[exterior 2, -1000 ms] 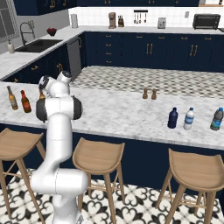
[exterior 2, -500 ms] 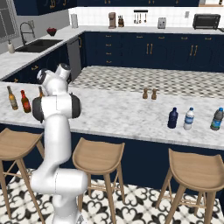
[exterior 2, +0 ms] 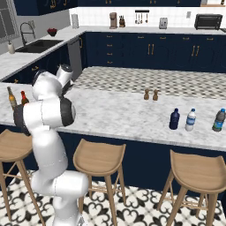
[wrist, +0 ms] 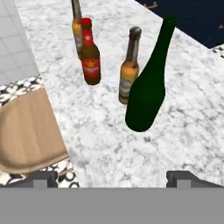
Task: Move the plastic bottles in the middle to the plastics group, and the glass bottles in the middle to the glass group.
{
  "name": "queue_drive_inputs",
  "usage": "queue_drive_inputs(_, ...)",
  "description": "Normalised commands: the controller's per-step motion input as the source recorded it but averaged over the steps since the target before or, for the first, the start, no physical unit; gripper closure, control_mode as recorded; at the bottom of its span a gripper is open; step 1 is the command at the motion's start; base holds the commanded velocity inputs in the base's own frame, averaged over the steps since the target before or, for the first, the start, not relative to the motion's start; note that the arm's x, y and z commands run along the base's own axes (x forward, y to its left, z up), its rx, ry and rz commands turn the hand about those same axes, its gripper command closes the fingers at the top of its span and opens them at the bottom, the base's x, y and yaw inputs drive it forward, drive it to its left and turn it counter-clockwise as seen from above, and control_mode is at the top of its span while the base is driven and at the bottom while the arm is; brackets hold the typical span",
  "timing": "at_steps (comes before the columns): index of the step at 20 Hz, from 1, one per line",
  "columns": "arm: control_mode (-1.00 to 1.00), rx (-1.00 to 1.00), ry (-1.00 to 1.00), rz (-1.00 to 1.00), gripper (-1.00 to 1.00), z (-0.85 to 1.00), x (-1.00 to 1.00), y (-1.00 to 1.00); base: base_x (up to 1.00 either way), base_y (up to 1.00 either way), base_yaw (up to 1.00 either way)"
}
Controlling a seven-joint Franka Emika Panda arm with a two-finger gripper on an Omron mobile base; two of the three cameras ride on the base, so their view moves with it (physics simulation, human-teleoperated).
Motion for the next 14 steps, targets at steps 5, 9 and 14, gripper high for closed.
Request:
queue_drive_inputs(5,-1.00,0.00,0.00,-0.19,-1.00,0.38,-0.99,-0.50,0.00,0.00,0.00)
queue_drive_inputs(9,-1.00,0.00,0.00,-0.15,-1.00,0.66,-0.85,-0.36,0.00,0.00,0.00)
queue_drive_inputs(14,-1.00,0.00,0.00,-0.08,-1.00,0.95,-0.67,-0.13,0.00,0.00,0.00)
